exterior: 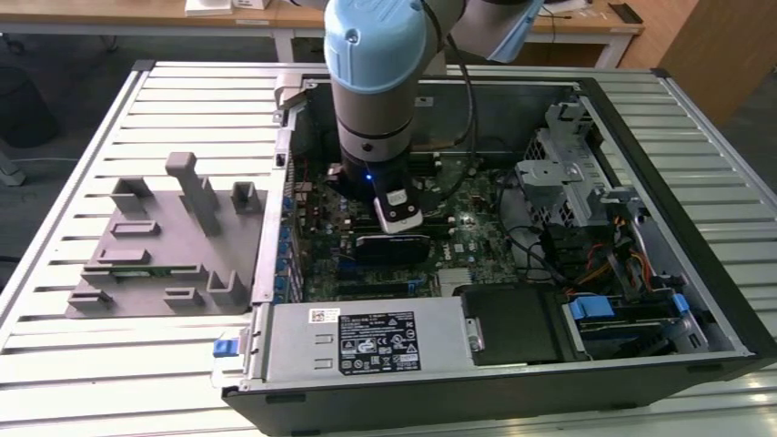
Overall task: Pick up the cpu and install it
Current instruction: 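Install the second cpu locking lever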
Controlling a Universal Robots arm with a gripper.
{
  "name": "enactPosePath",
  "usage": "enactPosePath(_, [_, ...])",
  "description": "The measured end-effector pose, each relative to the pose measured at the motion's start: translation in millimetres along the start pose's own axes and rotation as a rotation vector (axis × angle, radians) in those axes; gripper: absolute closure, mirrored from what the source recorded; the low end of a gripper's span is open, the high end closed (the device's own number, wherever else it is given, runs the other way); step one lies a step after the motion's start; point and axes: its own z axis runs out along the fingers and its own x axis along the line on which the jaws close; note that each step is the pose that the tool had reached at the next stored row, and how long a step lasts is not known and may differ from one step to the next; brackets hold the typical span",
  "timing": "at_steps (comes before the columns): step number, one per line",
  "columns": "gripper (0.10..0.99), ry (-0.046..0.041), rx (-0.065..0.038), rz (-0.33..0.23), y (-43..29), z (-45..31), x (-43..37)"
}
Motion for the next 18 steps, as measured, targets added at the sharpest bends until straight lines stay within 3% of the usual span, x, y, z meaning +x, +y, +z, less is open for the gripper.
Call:
enactPosePath(5, [0.980, -0.0002, 0.002, 0.000, 3.7, -16.6, 0.2])
enactPosePath(8, [0.980, -0.0030, 0.013, 0.000, 4.4, -19.2, 0.2])
enactPosePath(12, [0.980, -0.0030, 0.014, 0.000, 4.6, -19.3, -0.9])
enactPosePath(18, [0.980, -0.0018, 0.016, 0.000, 9.7, -18.4, -22.4])
